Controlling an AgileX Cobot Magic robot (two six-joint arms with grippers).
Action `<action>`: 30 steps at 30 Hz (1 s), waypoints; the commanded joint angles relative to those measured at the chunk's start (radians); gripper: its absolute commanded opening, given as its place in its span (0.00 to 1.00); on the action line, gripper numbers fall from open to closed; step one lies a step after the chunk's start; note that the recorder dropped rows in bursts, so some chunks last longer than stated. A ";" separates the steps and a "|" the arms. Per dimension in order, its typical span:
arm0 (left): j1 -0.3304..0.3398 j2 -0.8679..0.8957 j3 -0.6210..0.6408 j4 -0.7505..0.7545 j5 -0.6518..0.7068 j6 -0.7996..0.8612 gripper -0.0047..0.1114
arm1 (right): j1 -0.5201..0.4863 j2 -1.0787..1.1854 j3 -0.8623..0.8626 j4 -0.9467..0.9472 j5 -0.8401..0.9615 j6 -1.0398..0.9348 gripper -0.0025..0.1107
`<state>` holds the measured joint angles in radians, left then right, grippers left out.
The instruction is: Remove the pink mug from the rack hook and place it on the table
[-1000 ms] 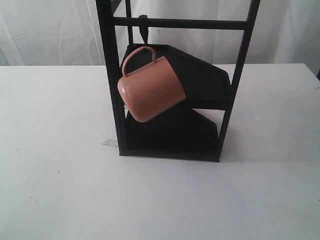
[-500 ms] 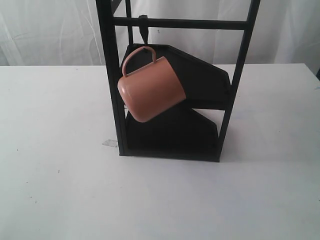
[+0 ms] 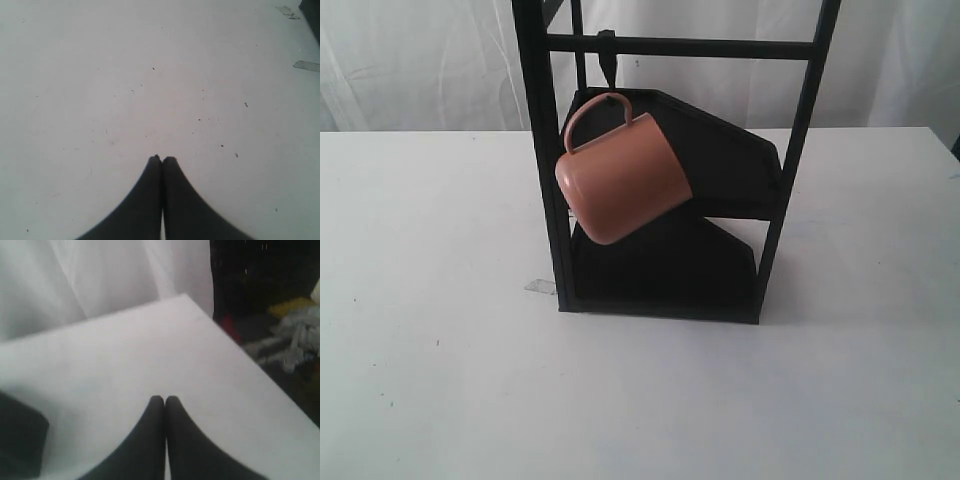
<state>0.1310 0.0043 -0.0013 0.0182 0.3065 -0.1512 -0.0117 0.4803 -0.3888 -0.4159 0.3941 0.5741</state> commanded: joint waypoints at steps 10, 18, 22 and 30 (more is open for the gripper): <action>-0.004 -0.004 0.001 -0.001 0.031 -0.005 0.04 | 0.192 0.657 -0.218 1.437 0.571 -1.600 0.02; -0.004 -0.004 0.001 -0.001 0.031 -0.005 0.04 | 0.299 0.655 -0.218 1.406 0.703 -1.693 0.02; -0.004 -0.004 0.001 -0.001 0.031 -0.005 0.04 | 0.344 0.655 -0.280 1.336 0.687 -1.654 0.02; -0.004 -0.004 0.001 -0.001 0.031 -0.005 0.04 | 0.383 0.655 -0.601 1.241 0.570 -1.542 0.02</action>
<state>0.1310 0.0043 -0.0013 0.0182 0.3065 -0.1512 0.3684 1.1362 -0.9198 0.8428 1.0672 -0.9874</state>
